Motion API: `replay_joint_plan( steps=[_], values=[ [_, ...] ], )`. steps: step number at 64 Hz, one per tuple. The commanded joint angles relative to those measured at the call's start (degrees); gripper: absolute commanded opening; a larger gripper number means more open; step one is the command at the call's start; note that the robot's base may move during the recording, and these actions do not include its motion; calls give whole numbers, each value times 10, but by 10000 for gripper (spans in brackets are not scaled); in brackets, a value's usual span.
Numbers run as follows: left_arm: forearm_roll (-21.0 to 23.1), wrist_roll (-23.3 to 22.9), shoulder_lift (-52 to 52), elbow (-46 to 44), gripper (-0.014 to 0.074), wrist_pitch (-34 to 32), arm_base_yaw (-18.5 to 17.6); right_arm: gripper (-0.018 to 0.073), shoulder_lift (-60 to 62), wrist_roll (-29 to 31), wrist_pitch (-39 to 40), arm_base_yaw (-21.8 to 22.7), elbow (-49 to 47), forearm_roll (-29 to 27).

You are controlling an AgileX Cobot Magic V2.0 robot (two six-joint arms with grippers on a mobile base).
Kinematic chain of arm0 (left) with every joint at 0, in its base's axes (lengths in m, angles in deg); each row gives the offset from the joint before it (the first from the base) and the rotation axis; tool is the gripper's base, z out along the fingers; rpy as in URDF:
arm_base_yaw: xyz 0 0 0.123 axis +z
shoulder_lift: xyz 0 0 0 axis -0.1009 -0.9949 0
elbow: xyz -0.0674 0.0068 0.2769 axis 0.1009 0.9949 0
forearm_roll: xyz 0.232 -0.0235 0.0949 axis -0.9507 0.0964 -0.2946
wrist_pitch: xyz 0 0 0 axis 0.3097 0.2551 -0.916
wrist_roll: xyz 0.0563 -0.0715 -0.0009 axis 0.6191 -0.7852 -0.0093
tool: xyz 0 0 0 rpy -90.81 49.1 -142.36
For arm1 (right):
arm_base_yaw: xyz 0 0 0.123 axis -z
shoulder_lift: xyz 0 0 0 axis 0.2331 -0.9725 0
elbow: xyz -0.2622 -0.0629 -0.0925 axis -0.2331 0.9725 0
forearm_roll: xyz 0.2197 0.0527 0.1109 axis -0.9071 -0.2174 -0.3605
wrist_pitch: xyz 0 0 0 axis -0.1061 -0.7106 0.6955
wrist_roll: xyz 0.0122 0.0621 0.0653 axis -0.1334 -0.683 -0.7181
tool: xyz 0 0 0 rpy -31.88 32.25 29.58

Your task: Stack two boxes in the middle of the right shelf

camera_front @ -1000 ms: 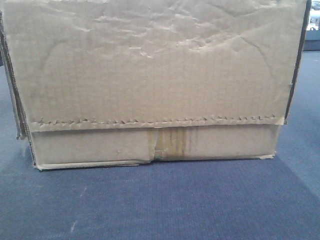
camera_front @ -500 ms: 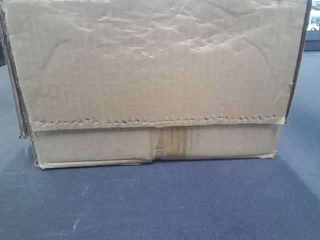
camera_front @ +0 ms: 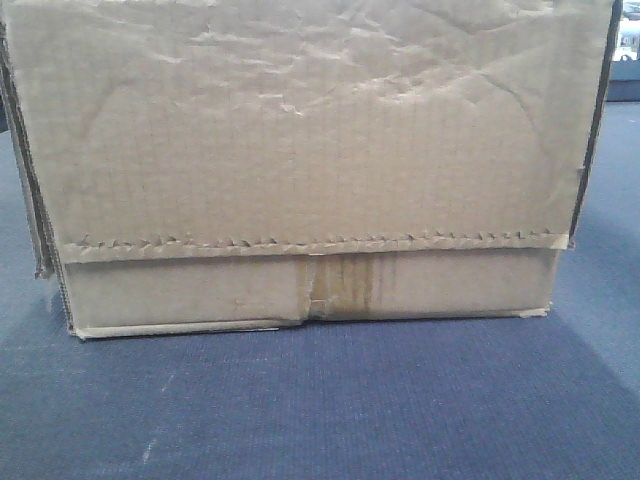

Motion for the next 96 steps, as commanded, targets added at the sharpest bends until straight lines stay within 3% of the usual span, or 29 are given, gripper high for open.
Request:
replay_joint_plan(
  steps=[1, 11, 19, 25, 31, 35, 58, 76, 96],
  values=[
    [-2, -1, -14, 3, 486, -12, -3, 559, -24, 6, 9, -4, -4, -1],
    [-3, -13, -32, 3, 445, -15, -3, 559, -62, 6, 10, -4, -4, -1],
    [-3, -21, -35, 3, 274, -24, -3, 481, -79, 6, 10, -4, -4, -1],
    [-3, -22, -35, 3, 90, -27, -3, 299, -80, 6, 12, -4, -4, -1],
    [-3, -22, -35, 3, -115, -30, -3, 10, -80, 6, 13, -4, -4, 2],
    [-3, -29, -35, 3, -111, -34, -3, -169, -80, 6, 13, -4, -4, 5],
    [-28, -74, -20, -17, -111, -29, -3, -154, -58, 0, 8, -4, -4, 4],
    [-32, -74, 22, -131, -111, 12, -4, -154, 20, 0, 7, -4, -38, 4],
    [-70, -72, 73, -246, -111, 12, -51, -154, 82, 0, -4, -4, -151, 4]
  ],
)
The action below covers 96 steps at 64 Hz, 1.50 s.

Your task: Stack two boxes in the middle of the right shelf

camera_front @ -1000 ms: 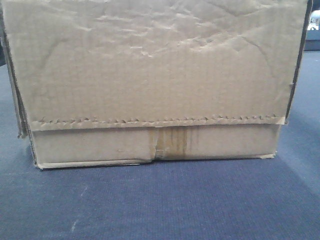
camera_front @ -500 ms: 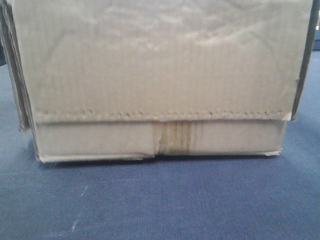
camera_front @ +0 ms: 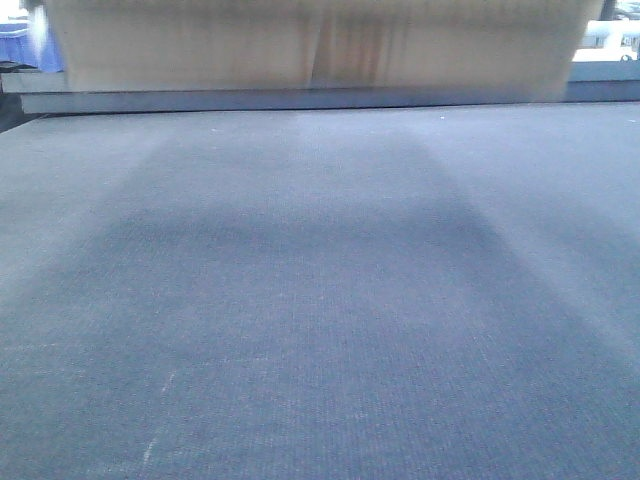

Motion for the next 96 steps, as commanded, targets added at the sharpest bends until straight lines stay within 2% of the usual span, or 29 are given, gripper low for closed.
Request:
replay_joint_plan(
  steps=[1, 10, 96],
  values=[
    [7, -2, 24, -30, -111, -21, -14, -154, 19, 7, 3, 1, -33, -2],
    [9, -2, 33, -50, -111, -21, -23, -154, 32, 7, -1, 1, -54, -2],
    [7, -2, 31, -49, -111, -31, -23, -154, 35, 7, 1, 1, -54, -2]
  ],
)
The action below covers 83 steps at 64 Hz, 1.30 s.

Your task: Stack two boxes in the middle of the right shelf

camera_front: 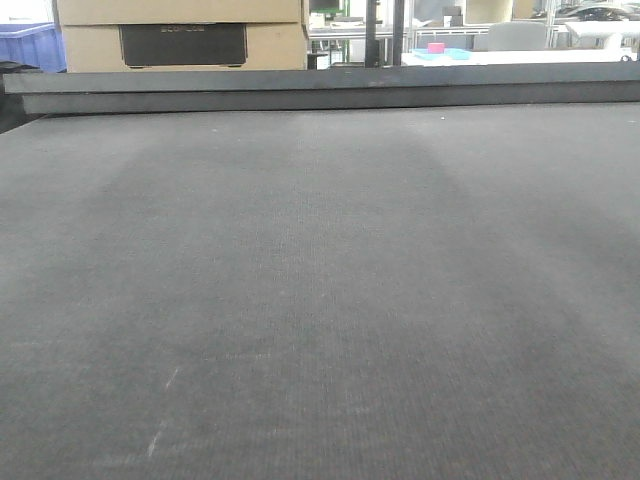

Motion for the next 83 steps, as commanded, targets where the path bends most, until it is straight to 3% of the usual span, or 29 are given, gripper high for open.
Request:
replay_joint_plan(
  steps=[1, 83],
  values=[
    [14, -1, 7, -8, -111, -41, -6, -154, 5, 7, 27, 1, -6, -4],
    [9, -1, 7, -8, -111, -41, -6, -154, 5, 7, 28, 1, -6, -4]
  ],
)
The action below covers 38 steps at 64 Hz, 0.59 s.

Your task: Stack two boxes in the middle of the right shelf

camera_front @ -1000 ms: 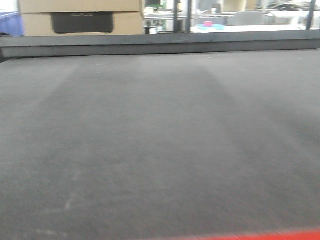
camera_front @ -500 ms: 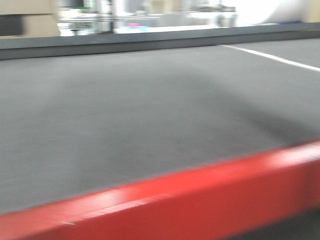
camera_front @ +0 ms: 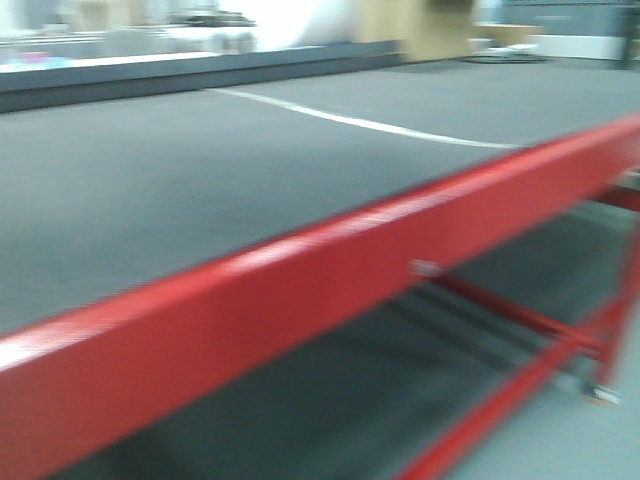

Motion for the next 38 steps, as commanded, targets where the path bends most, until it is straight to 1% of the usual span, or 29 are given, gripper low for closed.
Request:
replay_joint_plan(
  steps=[1, 8, 38],
  values=[
    [12, -1, 8, -8, -111, -39, -6, -154, 5, 7, 25, 1, -6, -4],
    [5, -1, 7, -8, -111, -39, -6, -154, 5, 7, 25, 1, -6, -4],
    [5, -1, 7, -8, -111, -39, -6, -154, 5, 7, 25, 1, -6, -4]
  ],
)
